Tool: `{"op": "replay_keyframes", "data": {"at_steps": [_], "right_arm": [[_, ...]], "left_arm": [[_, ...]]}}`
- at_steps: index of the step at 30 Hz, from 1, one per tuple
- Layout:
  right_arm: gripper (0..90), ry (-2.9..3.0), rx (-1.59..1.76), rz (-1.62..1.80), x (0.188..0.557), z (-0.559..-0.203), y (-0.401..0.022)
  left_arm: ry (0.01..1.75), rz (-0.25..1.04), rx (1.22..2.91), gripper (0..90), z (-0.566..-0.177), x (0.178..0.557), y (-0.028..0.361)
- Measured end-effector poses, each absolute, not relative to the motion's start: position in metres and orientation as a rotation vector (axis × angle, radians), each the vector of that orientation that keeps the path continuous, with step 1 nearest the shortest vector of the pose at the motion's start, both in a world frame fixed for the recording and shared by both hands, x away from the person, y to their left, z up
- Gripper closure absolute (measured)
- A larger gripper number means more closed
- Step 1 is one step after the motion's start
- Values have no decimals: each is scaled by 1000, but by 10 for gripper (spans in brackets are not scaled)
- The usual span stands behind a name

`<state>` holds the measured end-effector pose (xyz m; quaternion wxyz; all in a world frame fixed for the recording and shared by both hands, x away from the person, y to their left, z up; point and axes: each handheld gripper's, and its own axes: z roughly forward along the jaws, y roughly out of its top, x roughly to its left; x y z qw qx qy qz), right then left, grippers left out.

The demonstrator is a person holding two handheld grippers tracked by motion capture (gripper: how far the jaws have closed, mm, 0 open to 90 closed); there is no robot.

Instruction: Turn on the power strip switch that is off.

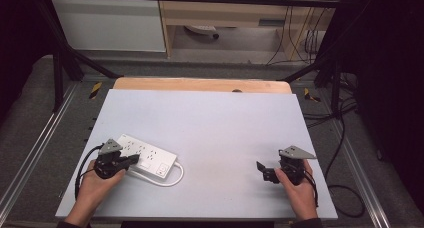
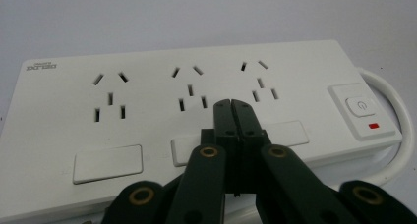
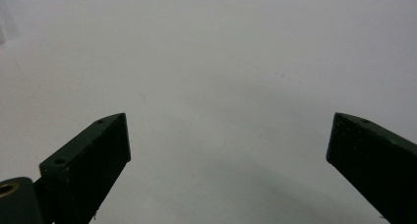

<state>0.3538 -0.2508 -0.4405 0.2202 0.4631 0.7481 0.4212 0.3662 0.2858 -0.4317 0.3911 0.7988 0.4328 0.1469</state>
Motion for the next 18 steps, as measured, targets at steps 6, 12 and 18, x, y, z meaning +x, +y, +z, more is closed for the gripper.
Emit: {"op": "replay_keyframes", "data": {"at_steps": [6,12,18], "right_arm": [[33,2069,1281,1164,354,-441,-251],[33,2070,1284,1163,354,-441,-251],[33,2066,1281,1165,354,-441,-251]], "left_arm": [[1098,378,2029,900,-432,367,285],[1098,382,2025,900,-432,368,284],[1098,420,2020,900,-431,367,281]]}}
